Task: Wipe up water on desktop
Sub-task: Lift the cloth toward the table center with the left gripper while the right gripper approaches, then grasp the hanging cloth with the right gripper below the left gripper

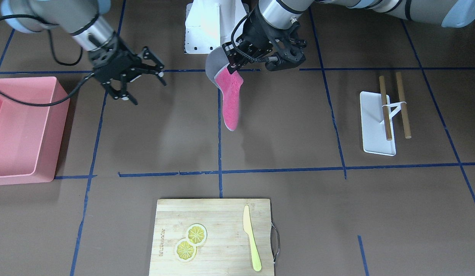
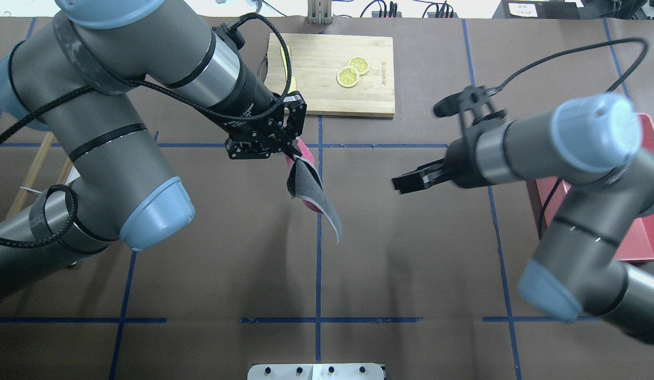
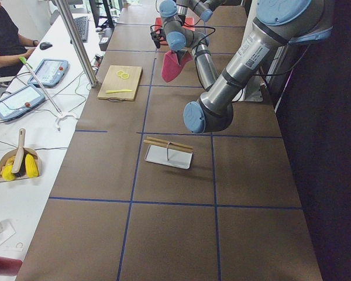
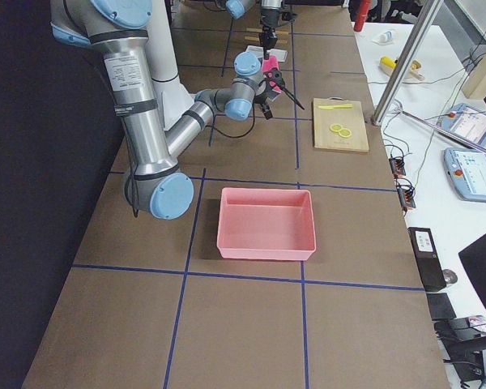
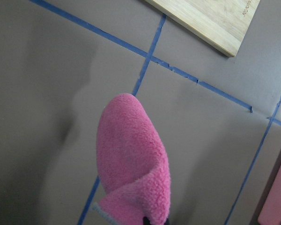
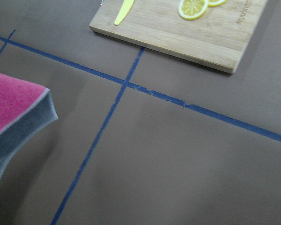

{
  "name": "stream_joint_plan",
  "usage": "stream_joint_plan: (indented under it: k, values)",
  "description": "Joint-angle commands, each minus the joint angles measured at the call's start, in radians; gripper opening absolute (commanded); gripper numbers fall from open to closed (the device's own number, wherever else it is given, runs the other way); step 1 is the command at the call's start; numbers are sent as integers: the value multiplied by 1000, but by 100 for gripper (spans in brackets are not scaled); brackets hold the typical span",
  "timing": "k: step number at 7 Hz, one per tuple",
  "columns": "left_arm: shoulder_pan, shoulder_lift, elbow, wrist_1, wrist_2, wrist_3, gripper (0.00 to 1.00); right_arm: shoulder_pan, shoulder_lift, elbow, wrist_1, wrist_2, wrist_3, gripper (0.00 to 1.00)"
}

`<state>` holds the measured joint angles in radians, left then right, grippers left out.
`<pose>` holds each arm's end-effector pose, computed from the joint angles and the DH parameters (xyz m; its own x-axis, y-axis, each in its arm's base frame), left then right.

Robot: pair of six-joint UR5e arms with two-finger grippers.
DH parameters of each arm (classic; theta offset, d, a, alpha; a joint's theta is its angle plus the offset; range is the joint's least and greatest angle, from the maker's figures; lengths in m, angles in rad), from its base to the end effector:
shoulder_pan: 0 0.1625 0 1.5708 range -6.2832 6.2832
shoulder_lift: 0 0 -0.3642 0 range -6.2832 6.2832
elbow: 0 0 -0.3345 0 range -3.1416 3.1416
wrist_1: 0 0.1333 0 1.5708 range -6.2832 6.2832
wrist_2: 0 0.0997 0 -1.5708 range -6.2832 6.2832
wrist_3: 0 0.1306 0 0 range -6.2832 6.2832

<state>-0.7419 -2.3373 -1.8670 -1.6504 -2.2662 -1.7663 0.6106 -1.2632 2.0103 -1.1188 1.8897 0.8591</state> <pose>0.3704 -0.4069 0.0836 0.2831 -0.4618 -0.8406 0.1470 0.8870 -0.4378 -0.3628 -0.3666 0.2345 0.4246 -0.4598 0.7799 -0.0367 0.8520 0.5223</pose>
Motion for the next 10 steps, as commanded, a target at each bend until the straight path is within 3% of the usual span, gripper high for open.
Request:
stream_joint_plan:
  k: [1, 3, 7, 10]
  values:
    - [30, -32, 31, -19, 68, -84, 3, -148, 65, -1, -6, -171, 21, 100]
    - [35, -53, 45, -19, 77, -107, 3, -225, 85, -4, -6, -256, 20, 100]
    - [79, -57, 48, -17, 99, -113, 4, -255, 127, -18, -7, -313, 20, 99]
    - [79, -56, 29, -17, 97, -134, 4, -255, 128, -16, -4, -467, 8, 91]
